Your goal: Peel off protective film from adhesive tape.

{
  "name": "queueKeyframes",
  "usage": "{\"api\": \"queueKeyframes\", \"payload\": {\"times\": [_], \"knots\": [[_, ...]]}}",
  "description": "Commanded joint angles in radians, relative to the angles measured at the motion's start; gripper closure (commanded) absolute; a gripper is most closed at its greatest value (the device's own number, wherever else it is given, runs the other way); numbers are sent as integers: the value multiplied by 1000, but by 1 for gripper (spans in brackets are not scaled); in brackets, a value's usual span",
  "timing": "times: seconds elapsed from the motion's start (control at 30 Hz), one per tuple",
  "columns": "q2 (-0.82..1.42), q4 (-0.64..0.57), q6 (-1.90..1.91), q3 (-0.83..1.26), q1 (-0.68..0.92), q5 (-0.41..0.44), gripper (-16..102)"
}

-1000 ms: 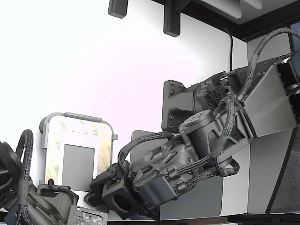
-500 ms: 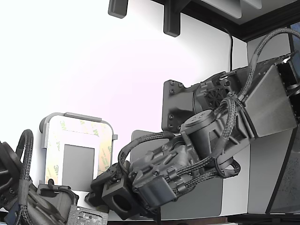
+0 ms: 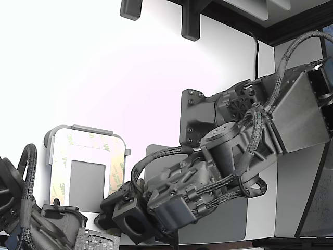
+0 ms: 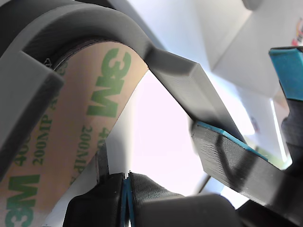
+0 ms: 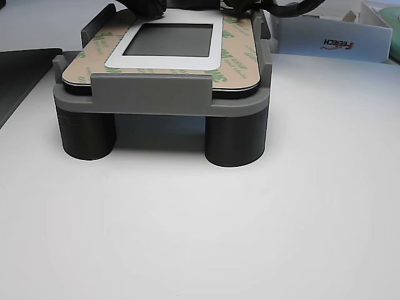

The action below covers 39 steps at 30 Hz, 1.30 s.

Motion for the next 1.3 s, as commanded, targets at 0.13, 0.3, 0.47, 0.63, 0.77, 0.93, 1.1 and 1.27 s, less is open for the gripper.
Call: {"api": "queueKeyframes", "payload": {"times": [0.13, 0.3, 0.47, 0.63, 0.77, 0.93, 1.1, 1.27], "knots": [[28, 5, 3, -46, -8, 3, 97], [17, 3, 0, -58, -9, 6, 97], [17, -43, -23, -20, -11, 0, 96], [18, -61, -25, -2, -12, -3, 96], [18, -74, -21, 11, -14, -6, 96], [21, -72, -18, 12, -14, -6, 96], [23, -69, -17, 15, -12, -8, 96], [25, -61, -15, 12, -9, -6, 96]]}}
